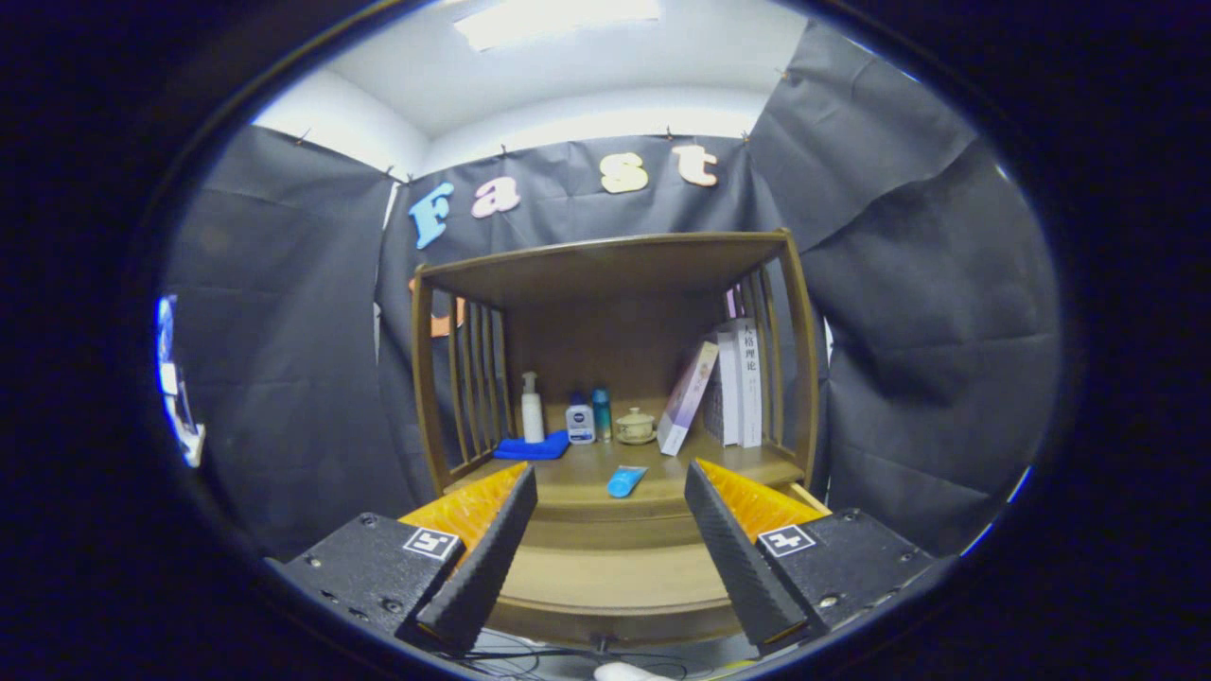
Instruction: Pull open the drawer, take out the items inside it, and place them on the countertop above the cabinet.
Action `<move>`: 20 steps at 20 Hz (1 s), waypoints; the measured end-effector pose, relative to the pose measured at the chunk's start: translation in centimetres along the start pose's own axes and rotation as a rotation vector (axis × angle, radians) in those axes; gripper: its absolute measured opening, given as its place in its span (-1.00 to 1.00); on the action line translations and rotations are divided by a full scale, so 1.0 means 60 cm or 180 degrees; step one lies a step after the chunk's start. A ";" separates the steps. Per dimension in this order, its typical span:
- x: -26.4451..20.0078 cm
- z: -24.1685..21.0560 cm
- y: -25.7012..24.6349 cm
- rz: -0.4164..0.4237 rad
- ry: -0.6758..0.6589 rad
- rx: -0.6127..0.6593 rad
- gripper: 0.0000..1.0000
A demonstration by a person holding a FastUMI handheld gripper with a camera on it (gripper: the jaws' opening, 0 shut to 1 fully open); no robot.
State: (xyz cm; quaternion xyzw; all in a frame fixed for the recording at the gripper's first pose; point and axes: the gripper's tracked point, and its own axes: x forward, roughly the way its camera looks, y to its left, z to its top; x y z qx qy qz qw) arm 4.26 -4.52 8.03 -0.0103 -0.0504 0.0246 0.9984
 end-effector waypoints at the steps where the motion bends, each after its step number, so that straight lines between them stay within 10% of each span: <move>1: -0.009 -0.020 0.006 0.0005 -0.0037 -0.0084 1.00; 11: -0.051 -0.268 -0.004 -0.0207 0.0488 -0.0289 0.99; 20: -0.017 -0.344 0.007 -0.0230 0.0801 -0.0233 1.00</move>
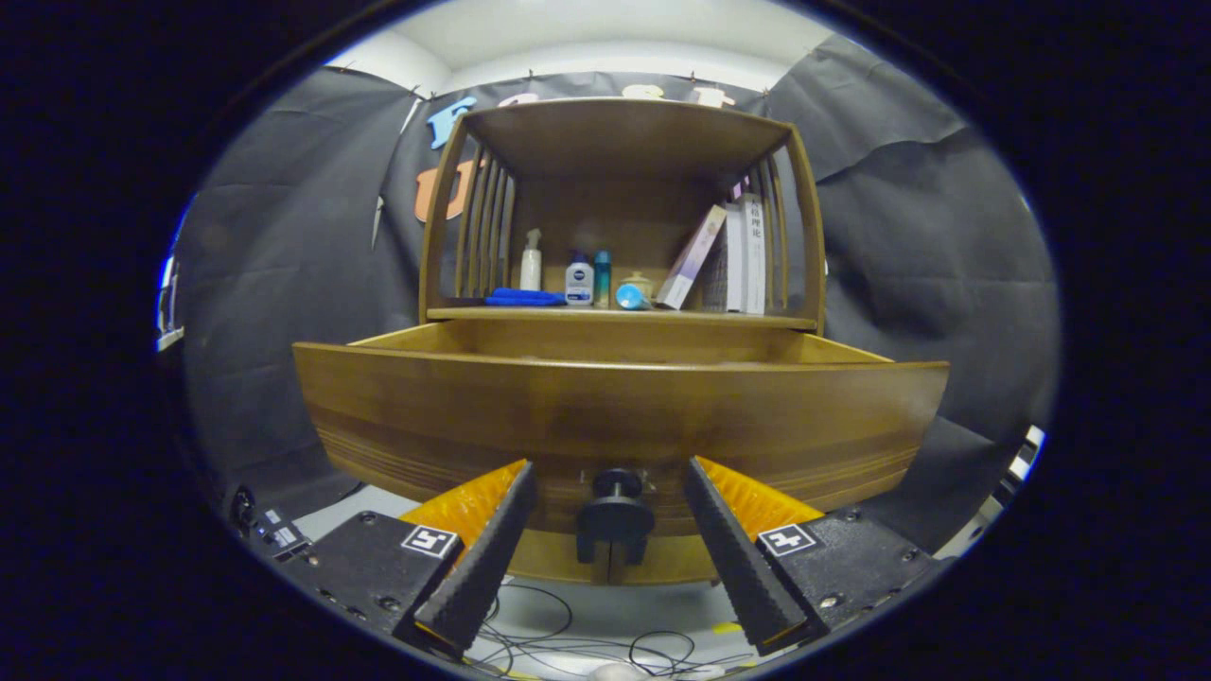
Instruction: Pull open the drawer, take out the items inside it, and place them on the countertop above the cabinet.
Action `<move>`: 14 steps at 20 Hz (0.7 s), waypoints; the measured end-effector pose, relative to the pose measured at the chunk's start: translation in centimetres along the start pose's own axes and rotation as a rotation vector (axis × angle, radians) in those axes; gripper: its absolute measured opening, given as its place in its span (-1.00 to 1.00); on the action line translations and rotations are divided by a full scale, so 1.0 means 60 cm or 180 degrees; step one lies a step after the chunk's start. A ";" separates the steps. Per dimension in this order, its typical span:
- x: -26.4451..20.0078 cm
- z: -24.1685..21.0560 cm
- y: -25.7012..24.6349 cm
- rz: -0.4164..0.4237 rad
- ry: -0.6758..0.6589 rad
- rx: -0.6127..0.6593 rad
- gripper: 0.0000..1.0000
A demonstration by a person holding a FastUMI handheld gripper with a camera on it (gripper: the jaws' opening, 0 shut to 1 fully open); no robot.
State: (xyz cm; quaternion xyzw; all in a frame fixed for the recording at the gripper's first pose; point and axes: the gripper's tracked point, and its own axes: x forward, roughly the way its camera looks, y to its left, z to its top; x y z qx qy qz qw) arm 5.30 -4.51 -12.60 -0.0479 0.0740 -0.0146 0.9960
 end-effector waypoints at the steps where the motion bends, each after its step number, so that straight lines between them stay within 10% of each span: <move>1: 0.006 -0.005 -0.005 -0.0019 0.0022 0.0015 1.00; 14: 0.033 0.000 -0.028 -0.0055 -0.0017 0.0092 0.99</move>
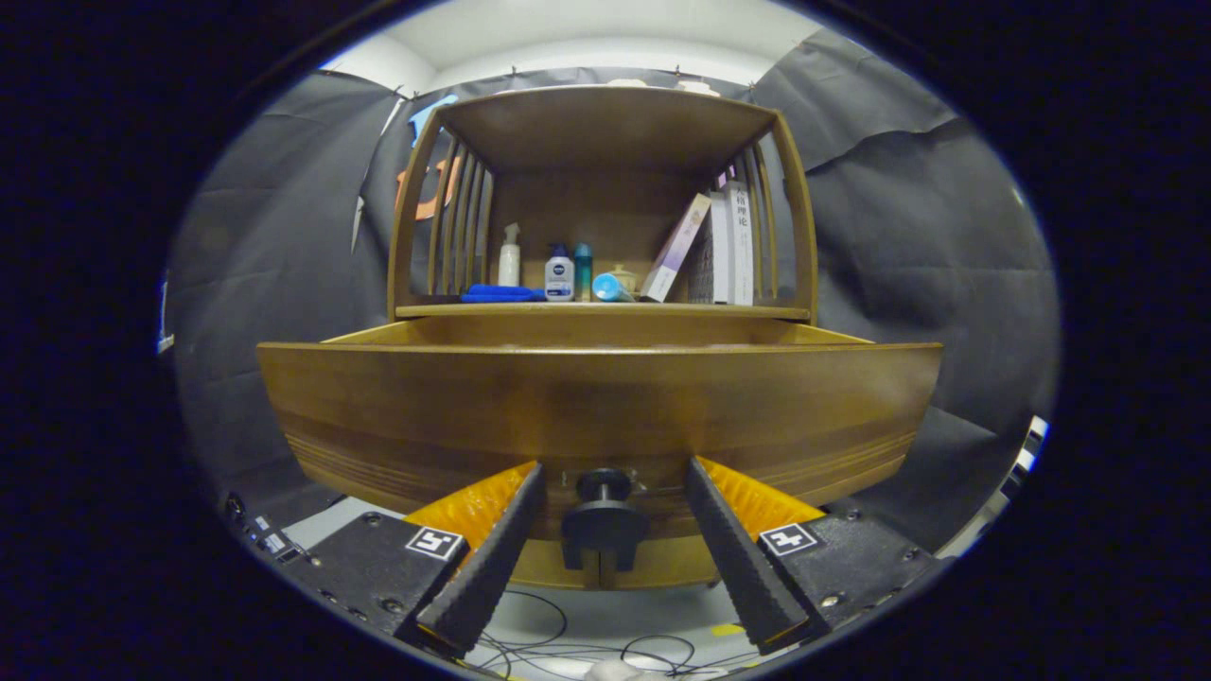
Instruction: Pull open the drawer, take out the items inside it, and place them on the countertop above the cabinet.
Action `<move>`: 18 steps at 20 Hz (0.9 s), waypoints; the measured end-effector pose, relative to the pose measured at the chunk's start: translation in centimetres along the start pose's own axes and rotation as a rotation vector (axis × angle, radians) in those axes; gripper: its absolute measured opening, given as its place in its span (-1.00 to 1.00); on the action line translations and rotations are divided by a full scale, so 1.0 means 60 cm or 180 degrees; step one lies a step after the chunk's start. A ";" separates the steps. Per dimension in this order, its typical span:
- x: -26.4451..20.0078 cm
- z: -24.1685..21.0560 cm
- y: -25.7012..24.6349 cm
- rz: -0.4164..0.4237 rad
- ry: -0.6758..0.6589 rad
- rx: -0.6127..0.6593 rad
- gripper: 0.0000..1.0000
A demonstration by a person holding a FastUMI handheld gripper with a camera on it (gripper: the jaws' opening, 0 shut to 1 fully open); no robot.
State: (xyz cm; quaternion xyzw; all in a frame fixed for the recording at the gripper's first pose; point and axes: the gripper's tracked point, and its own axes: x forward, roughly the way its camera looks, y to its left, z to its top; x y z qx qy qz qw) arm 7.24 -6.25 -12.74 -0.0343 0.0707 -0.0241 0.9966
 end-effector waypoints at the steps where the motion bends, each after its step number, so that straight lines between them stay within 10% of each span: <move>1: 0.001 0.000 0.000 0.0011 0.0007 0.0009 0.98; 18: 0.147 0.047 0.021 -0.0105 0.0197 0.0046 0.97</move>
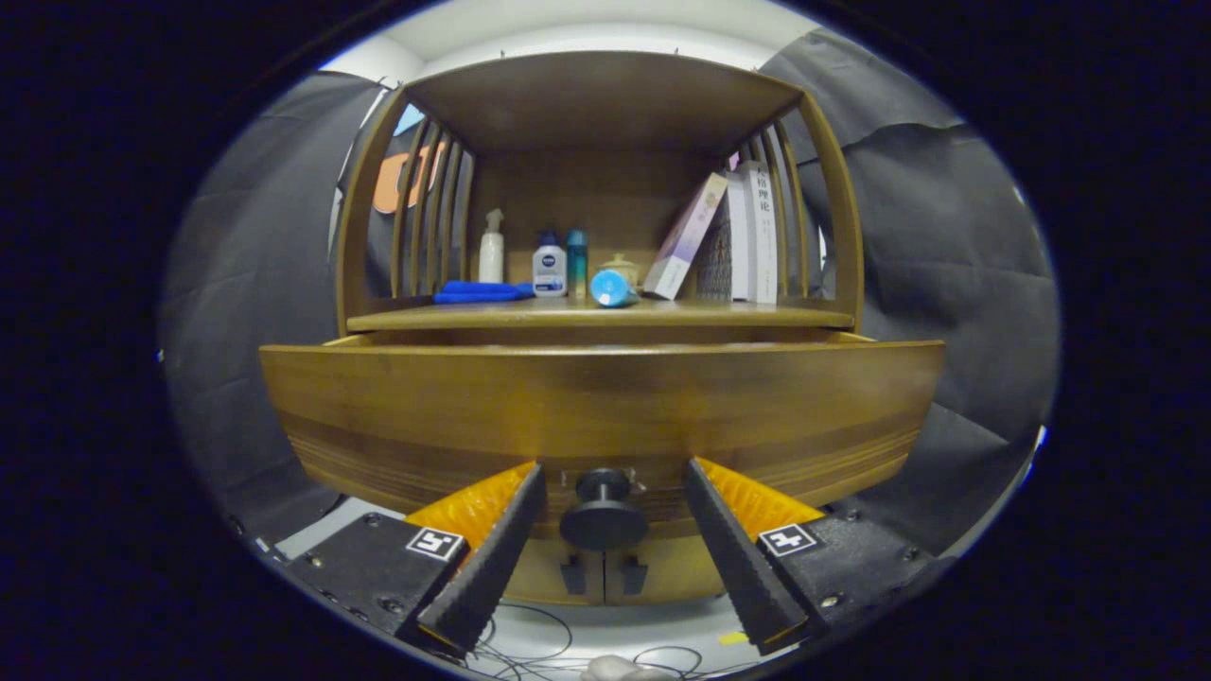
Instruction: Pull open the drawer, take out the items inside it, and place them on the countertop above the cabinet.
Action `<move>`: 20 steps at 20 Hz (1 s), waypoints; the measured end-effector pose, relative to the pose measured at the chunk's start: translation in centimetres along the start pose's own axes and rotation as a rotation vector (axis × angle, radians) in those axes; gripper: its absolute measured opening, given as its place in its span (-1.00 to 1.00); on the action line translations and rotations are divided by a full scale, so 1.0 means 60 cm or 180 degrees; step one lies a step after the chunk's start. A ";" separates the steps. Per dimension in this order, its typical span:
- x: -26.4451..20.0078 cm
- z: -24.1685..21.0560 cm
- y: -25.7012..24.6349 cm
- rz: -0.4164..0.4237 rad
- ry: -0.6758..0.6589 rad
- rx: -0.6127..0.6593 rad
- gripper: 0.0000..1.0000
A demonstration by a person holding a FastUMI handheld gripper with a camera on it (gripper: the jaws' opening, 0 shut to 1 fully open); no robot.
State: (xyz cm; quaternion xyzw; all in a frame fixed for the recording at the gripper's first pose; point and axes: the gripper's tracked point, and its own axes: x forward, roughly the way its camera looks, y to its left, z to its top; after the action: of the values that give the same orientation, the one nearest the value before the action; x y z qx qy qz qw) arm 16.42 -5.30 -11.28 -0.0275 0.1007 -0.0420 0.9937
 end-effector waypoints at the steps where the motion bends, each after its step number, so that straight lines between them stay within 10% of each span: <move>1: 0.013 0.002 0.000 -0.0002 0.0017 0.0003 0.97; 20: 0.143 0.037 0.008 -0.0025 0.0120 -0.0051 0.98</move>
State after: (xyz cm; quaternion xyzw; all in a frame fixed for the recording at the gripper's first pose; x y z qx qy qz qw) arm 25.27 -5.51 -10.81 -0.0351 0.1196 -0.0456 0.9912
